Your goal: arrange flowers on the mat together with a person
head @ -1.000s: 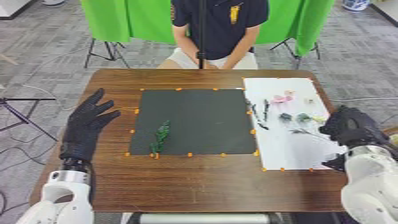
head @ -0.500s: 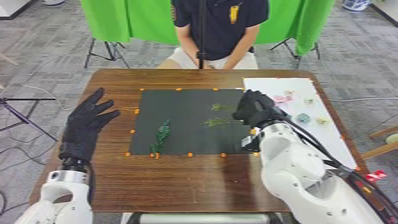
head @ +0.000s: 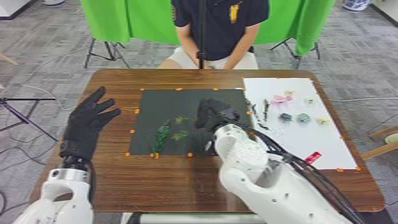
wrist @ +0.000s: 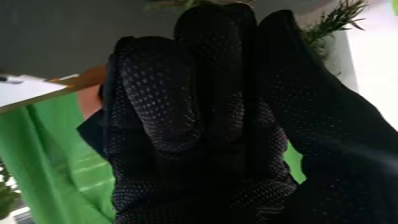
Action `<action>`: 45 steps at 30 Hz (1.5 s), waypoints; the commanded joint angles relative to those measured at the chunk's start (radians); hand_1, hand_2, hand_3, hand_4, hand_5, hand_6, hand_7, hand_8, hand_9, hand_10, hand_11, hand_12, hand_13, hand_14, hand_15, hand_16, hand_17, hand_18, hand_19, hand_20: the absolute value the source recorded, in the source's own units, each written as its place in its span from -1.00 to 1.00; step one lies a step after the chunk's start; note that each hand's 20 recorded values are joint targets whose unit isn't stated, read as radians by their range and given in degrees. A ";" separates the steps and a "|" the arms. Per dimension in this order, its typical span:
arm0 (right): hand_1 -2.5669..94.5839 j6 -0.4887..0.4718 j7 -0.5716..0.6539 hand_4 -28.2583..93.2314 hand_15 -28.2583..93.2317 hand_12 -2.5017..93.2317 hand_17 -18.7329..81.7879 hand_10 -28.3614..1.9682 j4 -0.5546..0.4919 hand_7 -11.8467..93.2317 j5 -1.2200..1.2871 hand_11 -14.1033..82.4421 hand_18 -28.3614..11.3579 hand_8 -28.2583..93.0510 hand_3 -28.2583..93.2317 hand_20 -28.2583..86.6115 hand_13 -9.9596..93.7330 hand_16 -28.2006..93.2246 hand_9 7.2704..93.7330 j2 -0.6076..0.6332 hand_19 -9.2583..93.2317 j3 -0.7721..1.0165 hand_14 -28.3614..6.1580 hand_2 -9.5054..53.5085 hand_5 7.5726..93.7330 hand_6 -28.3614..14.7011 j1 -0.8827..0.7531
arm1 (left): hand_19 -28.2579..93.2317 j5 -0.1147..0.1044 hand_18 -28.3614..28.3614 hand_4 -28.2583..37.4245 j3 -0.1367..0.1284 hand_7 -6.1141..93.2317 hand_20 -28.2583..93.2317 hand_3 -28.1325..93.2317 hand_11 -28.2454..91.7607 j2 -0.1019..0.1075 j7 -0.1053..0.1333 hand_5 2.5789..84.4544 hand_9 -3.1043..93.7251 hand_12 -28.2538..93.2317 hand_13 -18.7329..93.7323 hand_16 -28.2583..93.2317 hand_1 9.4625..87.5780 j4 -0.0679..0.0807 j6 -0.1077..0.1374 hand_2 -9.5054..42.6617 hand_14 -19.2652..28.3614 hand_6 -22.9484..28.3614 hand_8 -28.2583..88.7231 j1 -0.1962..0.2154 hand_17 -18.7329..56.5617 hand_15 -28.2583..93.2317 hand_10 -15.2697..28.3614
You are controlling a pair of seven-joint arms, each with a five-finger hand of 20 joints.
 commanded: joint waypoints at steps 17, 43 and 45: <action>0.02 -0.149 0.133 -0.85 0.47 -0.54 0.27 0.09 0.042 -0.50 -0.058 0.09 -0.69 -0.43 0.52 -0.74 0.91 -0.21 1.00 -0.140 0.99 -0.061 0.06 -0.91 0.97 0.28 0.009 | 0.24 0.002 0.77 -0.97 0.020 -0.64 -0.32 0.77 -0.16 0.008 -0.023 -0.25 -0.28 -0.42 -0.23 -0.72 -0.60 0.006 0.000 -0.38 0.88 0.10 -0.68 -0.030 -0.74 0.29 0.51; -0.15 -0.027 0.089 -0.82 0.46 -0.56 0.28 0.13 -0.032 -0.52 -0.050 0.09 -0.66 -0.67 0.53 -0.79 0.92 -0.21 1.00 -0.111 1.00 -0.045 0.07 -0.86 0.90 0.32 0.015 | 0.23 0.000 0.77 -0.96 0.018 -0.65 -0.29 0.77 -0.13 0.007 -0.015 -0.25 -0.27 -0.44 -0.21 -0.72 -0.59 0.006 0.000 -0.36 0.84 0.12 -0.69 -0.017 -0.72 0.28 0.51; -0.17 -0.008 0.079 -0.82 0.45 -0.57 0.28 0.14 -0.050 -0.52 -0.030 0.10 -0.66 -0.69 0.53 -0.79 0.93 -0.21 1.00 -0.106 1.00 -0.021 0.08 -0.86 0.90 0.33 0.015 | 0.23 -0.004 0.78 -0.97 0.018 -0.65 -0.29 0.76 -0.13 0.009 -0.008 -0.25 -0.27 -0.44 -0.20 -0.71 -0.59 0.005 0.004 -0.35 0.84 0.12 -0.69 -0.011 -0.72 0.28 0.51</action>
